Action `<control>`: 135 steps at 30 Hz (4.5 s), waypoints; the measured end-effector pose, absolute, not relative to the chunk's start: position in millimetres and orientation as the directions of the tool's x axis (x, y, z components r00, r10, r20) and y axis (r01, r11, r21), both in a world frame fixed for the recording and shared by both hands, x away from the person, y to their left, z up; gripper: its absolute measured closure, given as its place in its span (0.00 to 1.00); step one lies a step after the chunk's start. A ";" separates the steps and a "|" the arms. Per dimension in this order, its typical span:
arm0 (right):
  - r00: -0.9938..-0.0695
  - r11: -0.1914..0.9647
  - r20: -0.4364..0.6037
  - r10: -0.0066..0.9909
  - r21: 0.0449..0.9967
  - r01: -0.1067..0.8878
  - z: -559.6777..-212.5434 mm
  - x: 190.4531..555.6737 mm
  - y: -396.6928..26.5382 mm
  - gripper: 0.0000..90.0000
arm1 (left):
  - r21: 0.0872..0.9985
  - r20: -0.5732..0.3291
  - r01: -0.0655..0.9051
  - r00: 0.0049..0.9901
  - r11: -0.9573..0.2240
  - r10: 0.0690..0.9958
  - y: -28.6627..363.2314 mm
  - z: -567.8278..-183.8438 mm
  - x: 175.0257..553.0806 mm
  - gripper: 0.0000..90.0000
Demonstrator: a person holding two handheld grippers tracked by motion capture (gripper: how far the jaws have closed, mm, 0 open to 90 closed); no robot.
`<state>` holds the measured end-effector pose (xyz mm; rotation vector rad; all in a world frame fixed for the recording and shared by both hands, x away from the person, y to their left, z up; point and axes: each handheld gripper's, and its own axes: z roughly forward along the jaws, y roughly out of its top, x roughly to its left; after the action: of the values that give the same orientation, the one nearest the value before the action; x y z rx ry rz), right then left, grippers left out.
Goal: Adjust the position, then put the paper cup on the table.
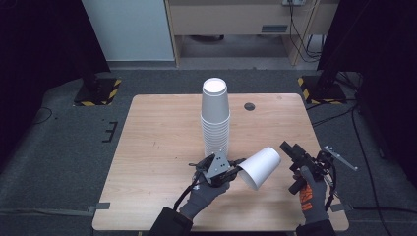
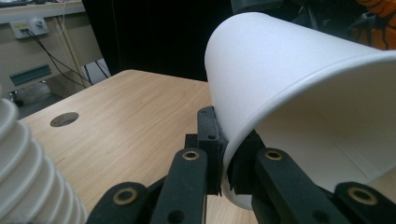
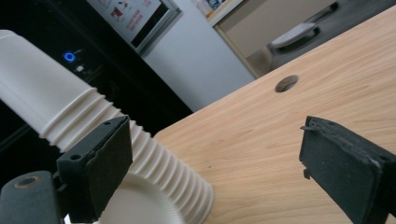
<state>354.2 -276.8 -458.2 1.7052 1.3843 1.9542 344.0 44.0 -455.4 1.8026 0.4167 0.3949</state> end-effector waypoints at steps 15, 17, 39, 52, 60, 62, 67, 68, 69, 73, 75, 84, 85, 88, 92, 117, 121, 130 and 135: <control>-0.269 -0.404 0.513 0.815 0.836 0.372 -464.7 355.7 -280.9 0.12 | 0.958 0.024 0.122 0.867 -0.258 0.498 86.8 -457.0 335.9 0.95; -0.263 -0.380 0.491 0.831 0.845 0.376 -466.0 356.2 -280.8 0.12 | 0.958 0.019 0.128 0.866 -0.257 0.499 89.6 -457.7 335.6 0.95; -0.260 -0.186 0.310 0.915 0.893 0.410 -472.0 356.9 -274.0 0.11 | 0.928 -0.044 0.231 0.845 -0.291 0.533 147.7 -465.7 320.8 0.95; -0.243 -0.110 0.232 0.942 0.897 0.428 -480.3 357.7 -275.5 0.11 | 0.905 -0.057 0.300 0.789 -0.301 0.612 194.8 -470.8 312.4 0.95; -0.241 -0.080 0.205 0.949 0.892 0.445 -486.5 358.4 -278.2 0.11 | 0.884 -0.073 0.360 0.735 -0.297 0.674 221.7 -474.3 310.3 0.95; -0.245 -0.062 0.191 0.951 0.889 0.453 -488.0 358.6 -277.3 0.11 | 0.880 -0.075 0.370 0.727 -0.297 0.682 226.7 -474.2 309.8 0.95; -0.245 -0.047 0.177 0.953 0.888 0.457 -489.3 359.2 -276.5 0.11 | 0.876 -0.078 0.386 0.703 -0.287 0.707 243.0 -472.9 308.0 0.95; -0.245 -0.042 0.173 0.954 0.887 0.461 -489.8 359.5 -276.6 0.11 | 0.876 -0.080 0.390 0.696 -0.283 0.713 246.4 -472.4 307.6 0.95; -0.245 -0.039 0.170 0.954 0.885 0.463 -490.3 359.6 -276.7 0.11 | 0.875 -0.079 0.394 0.689 -0.281 0.720 249.7 -472.0 307.1 0.95; -0.245 -0.020 0.152 0.958 0.883 0.470 -491.9 360.1 -276.6 0.11 | 0.868 -0.080 0.415 0.659 -0.273 0.748 261.2 -470.8 305.8 0.95; -0.245 -0.012 0.144 0.959 0.882 0.470 -492.5 360.3 -276.3 0.11 | 0.861 -0.081 0.429 0.644 -0.271 0.761 266.3 -470.4 306.9 0.95; -0.255 0.020 0.120 0.959 0.873 0.487 -495.9 360.7 -274.2 0.11 | 0.825 -0.064 0.493 0.569 -0.278 0.820 282.5 -461.5 319.0 0.95; -0.258 0.031 0.111 0.960 0.872 0.488 -496.9 361.2 -273.6 0.11 | 0.820 -0.061 0.500 0.561 -0.279 0.826 284.8 -459.9 320.8 0.95; -0.269 0.069 0.080 0.960 0.862 0.502 -499.7 362.1 -270.4 0.10 | 0.803 -0.060 0.527 0.538 -0.280 0.841 291.1 -455.9 325.7 0.95; -0.286 0.125 0.036 0.958 0.842 0.525 -504.7 363.6 -265.8 0.10 | 0.769 -0.052 0.569 0.509 -0.291 0.859 299.0 -450.6 332.9 0.95; -0.334 0.235 -0.002 0.943 0.714 0.659 -536.5 370.4 -266.5 0.11 | 0.437 -0.051 0.808 0.460 -0.394 0.886 320.9 -425.6 365.2 0.95; -0.332 0.234 -0.001 0.943 0.712 0.662 -537.5 371.3 -267.8 0.10 | 0.368 -0.058 0.839 0.451 -0.400 0.891 324.8 -420.4 367.6 0.95; -0.337 0.235 0.000 0.942 0.715 0.658 -538.5 371.1 -266.3 0.08 | 0.187 -0.072 0.895 0.424 -0.406 0.903 324.0 -408.1 373.0 0.95; -0.340 0.237 0.000 0.941 0.717 0.655 -538.7 371.1 -266.2 0.08 | 0.100 -0.058 0.911 0.408 -0.401 0.911 319.2 -403.9 375.4 0.95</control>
<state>371.1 -266.2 -538.7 1.4609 2.0808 0.8792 375.4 319.2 -403.9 2.5366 1.6492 0.0087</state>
